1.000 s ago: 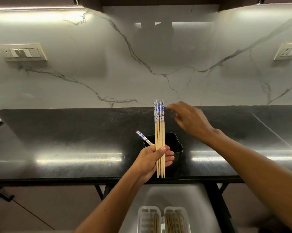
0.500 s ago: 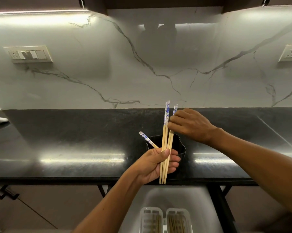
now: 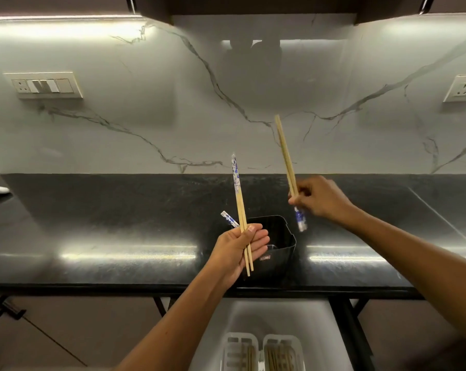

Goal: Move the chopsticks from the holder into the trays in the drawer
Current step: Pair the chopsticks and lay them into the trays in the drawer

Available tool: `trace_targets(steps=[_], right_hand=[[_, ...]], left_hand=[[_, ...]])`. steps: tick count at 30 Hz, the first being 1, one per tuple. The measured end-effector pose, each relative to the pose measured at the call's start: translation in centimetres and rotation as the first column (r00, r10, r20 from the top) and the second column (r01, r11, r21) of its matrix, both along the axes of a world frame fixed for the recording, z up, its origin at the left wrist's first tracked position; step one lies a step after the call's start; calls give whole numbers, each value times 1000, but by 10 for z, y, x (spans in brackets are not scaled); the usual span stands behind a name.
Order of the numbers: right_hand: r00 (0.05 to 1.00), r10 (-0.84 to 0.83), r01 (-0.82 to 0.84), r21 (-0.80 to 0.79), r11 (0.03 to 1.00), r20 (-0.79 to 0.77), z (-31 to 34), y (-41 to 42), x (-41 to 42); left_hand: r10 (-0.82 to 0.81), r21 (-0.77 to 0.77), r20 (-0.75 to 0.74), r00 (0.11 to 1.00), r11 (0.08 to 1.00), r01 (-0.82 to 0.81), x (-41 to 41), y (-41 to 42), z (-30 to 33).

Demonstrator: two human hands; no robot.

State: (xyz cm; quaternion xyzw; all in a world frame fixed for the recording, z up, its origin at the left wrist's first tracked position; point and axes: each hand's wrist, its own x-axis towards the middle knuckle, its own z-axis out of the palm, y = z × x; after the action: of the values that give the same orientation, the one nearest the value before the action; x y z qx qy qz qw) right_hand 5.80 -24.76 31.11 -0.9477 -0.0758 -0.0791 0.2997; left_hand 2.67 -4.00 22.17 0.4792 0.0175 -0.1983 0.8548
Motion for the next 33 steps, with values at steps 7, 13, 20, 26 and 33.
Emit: trace_targets(steps=[7, 13, 20, 26, 33], right_hand=[[867, 178, 6, 367, 930, -465, -12, 32, -12], [820, 189, 112, 474, 873, -541, -9, 38, -12], [862, 128, 78, 378, 922, -490, -8, 46, -14], [955, 63, -50, 51, 997, -290, -4, 55, -15], [742, 378, 38, -598, 800, 554, 35, 44, -13]], left_hand=[[-111, 19, 76, 991, 994, 110, -2, -16, 6], [-161, -30, 78, 984, 986, 164, -4, -12, 7], [-109, 120, 170, 979, 989, 89, -6, -13, 4], [-49, 161, 207, 977, 987, 16, -7, -15, -1], [-7, 227, 196, 981, 973, -39, -4, -11, -4]])
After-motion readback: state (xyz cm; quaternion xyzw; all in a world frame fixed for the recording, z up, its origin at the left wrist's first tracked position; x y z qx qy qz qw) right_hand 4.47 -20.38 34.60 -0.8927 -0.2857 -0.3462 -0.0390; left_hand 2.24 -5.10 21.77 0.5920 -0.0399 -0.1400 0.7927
